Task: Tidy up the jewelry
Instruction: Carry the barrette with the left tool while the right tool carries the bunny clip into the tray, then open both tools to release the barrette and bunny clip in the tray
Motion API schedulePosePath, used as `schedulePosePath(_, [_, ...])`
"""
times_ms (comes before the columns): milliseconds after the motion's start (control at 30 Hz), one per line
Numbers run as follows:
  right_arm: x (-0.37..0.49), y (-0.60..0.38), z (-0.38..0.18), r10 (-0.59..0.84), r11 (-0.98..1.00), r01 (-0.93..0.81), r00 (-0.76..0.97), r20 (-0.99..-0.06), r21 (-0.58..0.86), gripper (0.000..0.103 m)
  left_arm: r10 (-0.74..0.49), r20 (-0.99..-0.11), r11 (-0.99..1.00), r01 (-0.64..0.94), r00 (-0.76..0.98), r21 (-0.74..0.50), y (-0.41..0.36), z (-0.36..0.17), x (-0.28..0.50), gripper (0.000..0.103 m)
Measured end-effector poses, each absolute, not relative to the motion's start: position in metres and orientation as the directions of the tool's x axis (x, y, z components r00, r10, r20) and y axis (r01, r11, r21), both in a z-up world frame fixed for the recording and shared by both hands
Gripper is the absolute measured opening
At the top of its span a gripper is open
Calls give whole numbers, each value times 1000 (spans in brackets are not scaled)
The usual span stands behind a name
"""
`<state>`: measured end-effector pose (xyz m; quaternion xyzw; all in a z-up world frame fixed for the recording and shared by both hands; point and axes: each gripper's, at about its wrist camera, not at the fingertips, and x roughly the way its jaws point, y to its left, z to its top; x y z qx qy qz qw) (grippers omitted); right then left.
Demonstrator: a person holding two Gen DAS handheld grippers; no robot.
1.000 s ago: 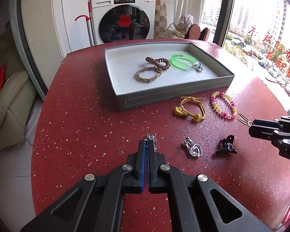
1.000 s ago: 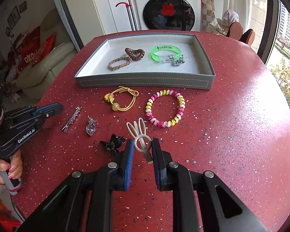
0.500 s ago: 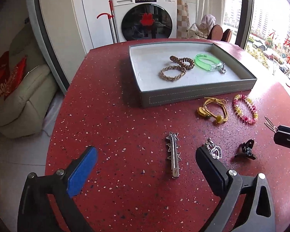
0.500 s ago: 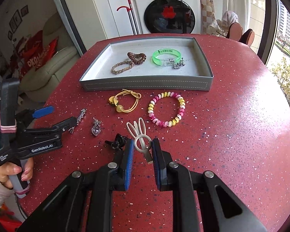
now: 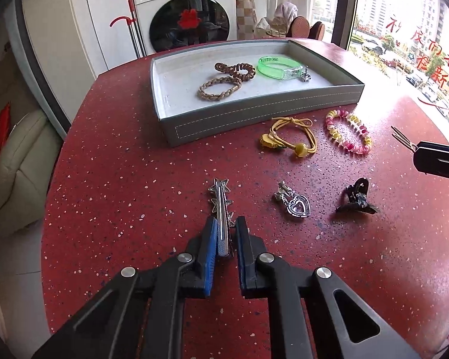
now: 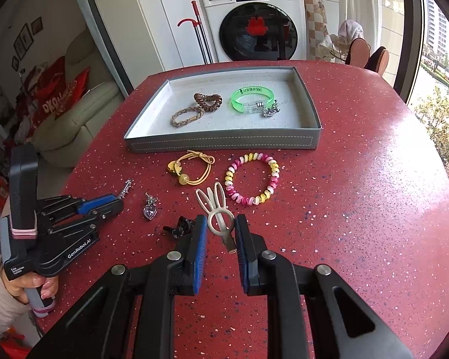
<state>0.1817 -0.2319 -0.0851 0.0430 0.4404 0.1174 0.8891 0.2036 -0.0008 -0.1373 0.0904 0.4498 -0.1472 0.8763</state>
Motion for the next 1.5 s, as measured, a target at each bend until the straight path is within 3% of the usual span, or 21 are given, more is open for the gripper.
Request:
schedulePosePath(367, [209, -236, -64, 258, 966, -169, 607, -751, 195, 21, -228, -746, 951, 308, 626, -33, 5, -89, 209, 30])
schedulePosePath(667, [274, -239, -53, 246, 969, -152, 605, -757, 193, 21, -257, -727, 939, 341, 637, -33, -15, -59, 260, 30])
schedulePosePath(900, [327, -230, -66, 251, 968, -159, 565, -786, 194, 21, -223, -760, 934, 358, 611, 14, -32, -71, 309, 30])
schedulePosePath(1233, [371, -220, -109, 260, 965, -159, 468, -844, 209, 21, -215, -816, 936, 352, 537, -14, -42, -100, 356, 30])
schedulePosePath(1500, [389, -222, -123, 177, 983, -123, 470, -865, 134, 21, -172, -830, 947, 320, 531, 8, -49, -120, 373, 30])
